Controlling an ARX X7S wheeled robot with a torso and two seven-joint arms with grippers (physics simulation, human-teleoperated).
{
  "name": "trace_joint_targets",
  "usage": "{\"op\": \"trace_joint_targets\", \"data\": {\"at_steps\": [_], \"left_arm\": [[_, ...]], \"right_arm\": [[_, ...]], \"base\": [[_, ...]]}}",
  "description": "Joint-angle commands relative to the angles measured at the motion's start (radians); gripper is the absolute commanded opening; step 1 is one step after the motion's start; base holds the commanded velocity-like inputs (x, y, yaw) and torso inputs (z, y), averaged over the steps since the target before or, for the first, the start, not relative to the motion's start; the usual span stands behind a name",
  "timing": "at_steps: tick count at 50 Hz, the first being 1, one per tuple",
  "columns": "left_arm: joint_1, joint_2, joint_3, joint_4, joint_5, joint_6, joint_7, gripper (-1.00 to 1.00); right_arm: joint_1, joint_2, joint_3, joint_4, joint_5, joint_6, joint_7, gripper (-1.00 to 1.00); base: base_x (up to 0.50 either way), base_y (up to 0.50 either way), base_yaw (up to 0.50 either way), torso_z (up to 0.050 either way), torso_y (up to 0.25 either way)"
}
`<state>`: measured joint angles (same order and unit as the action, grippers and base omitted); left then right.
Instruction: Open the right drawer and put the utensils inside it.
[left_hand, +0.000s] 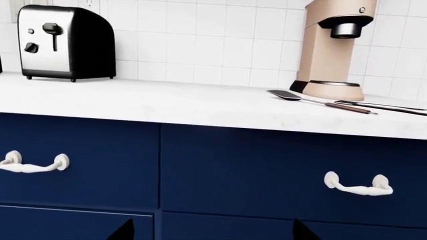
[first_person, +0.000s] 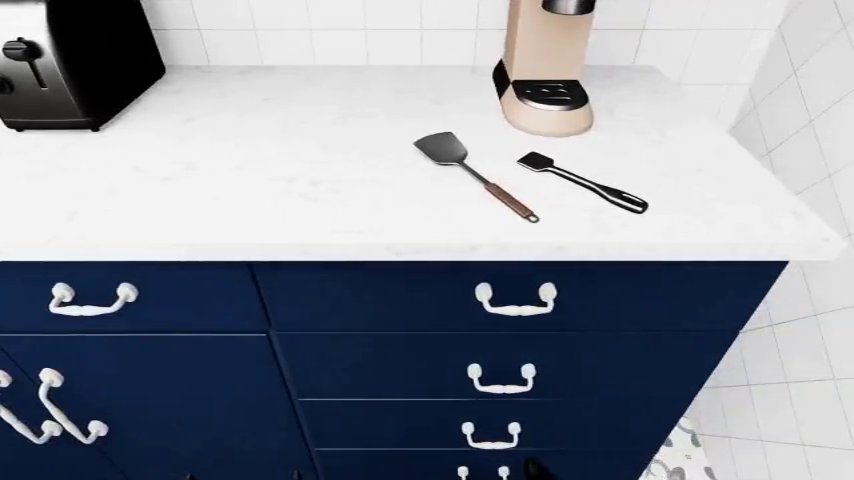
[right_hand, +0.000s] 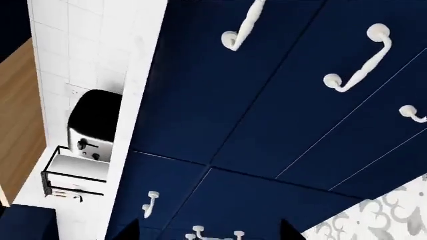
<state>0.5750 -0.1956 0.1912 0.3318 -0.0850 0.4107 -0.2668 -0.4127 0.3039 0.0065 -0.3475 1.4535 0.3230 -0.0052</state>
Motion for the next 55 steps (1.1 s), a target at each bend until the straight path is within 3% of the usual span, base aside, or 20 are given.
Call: {"op": "trace_joint_targets", "data": {"at_steps": [1, 11, 21, 32, 41, 55], "left_arm": [[-0.003, -0.007, 0.006, -0.002, -0.010, 0.001, -0.009, 1.00], [0.001, -0.013, 0.012, 0.006, -0.003, -0.004, -0.020, 1.00], [-0.004, -0.019, 0.016, 0.003, -0.006, -0.005, -0.028, 1.00], [-0.006, -0.026, 0.019, -0.001, -0.014, -0.001, -0.035, 1.00], [-0.009, -0.031, 0.022, -0.005, -0.028, 0.003, -0.039, 1.00], [-0.013, -0.035, 0.024, 0.001, -0.023, -0.017, -0.059, 1.00]], "right_arm": [[0.069, -0.007, 0.029, 0.093, 0.378, 0.076, 0.022, 1.00], [0.129, -0.040, 0.058, 0.126, 0.371, -0.001, 0.100, 1.00], [0.214, -0.038, -0.017, 0.117, 0.227, -0.001, 0.118, 1.00], [0.348, -0.076, -0.045, 0.193, 0.202, -0.033, 0.258, 1.00], [0.450, -0.087, -0.029, 0.277, 0.233, -0.048, 0.239, 1.00], [0.449, -0.090, -0.045, 0.294, 0.215, -0.058, 0.238, 1.00]], "base": [[0.00, 0.00, 0.00, 0.000, 0.000], [0.00, 0.00, 0.00, 0.000, 0.000], [0.00, 0.00, 0.00, 0.000, 0.000], [0.00, 0.00, 0.00, 0.000, 0.000], [0.00, 0.00, 0.00, 0.000, 0.000], [0.00, 0.00, 0.00, 0.000, 0.000]]}}
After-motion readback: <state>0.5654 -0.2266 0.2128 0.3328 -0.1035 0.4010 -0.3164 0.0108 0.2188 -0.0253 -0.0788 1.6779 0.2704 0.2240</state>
